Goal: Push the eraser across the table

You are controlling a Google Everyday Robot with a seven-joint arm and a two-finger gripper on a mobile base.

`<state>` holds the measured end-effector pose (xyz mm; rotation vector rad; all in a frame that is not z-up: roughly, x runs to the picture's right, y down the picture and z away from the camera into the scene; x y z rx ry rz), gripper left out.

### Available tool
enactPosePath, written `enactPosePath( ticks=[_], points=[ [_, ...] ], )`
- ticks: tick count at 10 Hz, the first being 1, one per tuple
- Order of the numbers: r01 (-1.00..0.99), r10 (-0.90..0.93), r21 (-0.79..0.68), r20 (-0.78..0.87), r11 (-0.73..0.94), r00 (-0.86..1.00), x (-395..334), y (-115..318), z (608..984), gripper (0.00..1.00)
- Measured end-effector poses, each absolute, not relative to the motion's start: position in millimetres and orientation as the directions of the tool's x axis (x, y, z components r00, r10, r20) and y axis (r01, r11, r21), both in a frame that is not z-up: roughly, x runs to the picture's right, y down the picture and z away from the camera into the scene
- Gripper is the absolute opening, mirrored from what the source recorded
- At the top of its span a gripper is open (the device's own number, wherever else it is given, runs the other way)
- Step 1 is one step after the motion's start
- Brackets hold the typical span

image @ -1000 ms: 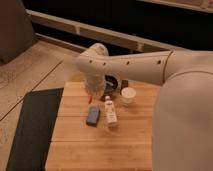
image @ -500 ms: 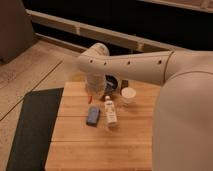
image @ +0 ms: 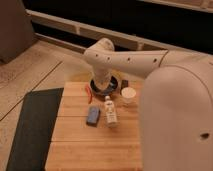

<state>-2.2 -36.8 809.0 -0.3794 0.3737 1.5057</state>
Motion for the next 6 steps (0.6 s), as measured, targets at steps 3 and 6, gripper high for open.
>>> enactPosePath(
  ticks=[3, 6],
  points=[
    [-0.995, 0.897, -0.074, -0.432, 0.066, 0.091, 16.5, -59.1, 832.9, 0.00],
    [-0.992, 0.907, -0.119, -0.412, 0.039, 0.085, 60.4, -71.1, 856.8, 0.00]
  ],
)
